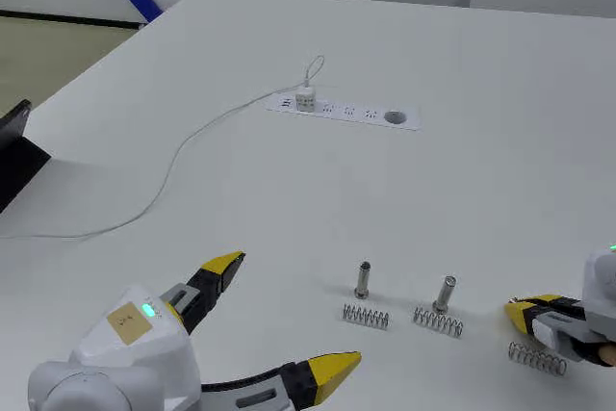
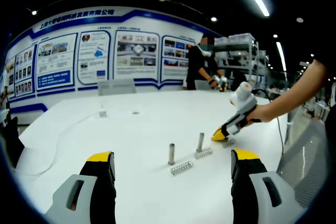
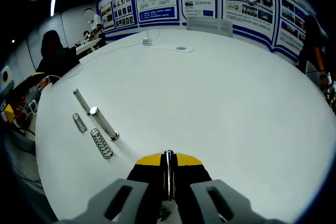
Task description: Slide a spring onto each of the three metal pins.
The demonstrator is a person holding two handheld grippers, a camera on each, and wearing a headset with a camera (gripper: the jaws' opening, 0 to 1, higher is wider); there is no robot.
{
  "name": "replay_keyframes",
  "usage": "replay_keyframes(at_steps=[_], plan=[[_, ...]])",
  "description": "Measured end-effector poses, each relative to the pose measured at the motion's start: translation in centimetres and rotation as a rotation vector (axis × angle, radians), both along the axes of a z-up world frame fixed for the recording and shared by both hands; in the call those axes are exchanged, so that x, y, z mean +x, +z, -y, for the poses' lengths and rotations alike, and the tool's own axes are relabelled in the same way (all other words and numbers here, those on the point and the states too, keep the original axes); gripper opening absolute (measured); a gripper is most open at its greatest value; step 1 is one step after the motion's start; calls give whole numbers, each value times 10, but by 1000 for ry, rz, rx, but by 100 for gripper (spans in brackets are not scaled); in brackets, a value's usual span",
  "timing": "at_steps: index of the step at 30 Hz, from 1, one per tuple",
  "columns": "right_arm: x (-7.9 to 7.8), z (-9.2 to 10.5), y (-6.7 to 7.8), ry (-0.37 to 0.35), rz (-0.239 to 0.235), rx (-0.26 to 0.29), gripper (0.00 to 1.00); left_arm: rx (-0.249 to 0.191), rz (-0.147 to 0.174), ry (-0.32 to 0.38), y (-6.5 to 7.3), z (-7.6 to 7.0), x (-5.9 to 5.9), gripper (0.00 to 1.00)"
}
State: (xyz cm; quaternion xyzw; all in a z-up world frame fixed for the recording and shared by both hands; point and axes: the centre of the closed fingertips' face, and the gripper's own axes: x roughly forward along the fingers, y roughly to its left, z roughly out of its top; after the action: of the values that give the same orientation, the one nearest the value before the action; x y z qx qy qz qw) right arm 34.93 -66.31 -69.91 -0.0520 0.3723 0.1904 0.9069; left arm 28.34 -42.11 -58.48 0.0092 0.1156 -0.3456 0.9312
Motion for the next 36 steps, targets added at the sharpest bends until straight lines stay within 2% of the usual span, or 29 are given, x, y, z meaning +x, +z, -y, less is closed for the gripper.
replay_keyframes(at_steps=[23,36], plan=[[0,-1,15,2,48,32,7,29,-1,-31,-3,5,-4,93],[-1,4,26,-7,81,32,8,35,-1,-35,-4,6,-4,93]])
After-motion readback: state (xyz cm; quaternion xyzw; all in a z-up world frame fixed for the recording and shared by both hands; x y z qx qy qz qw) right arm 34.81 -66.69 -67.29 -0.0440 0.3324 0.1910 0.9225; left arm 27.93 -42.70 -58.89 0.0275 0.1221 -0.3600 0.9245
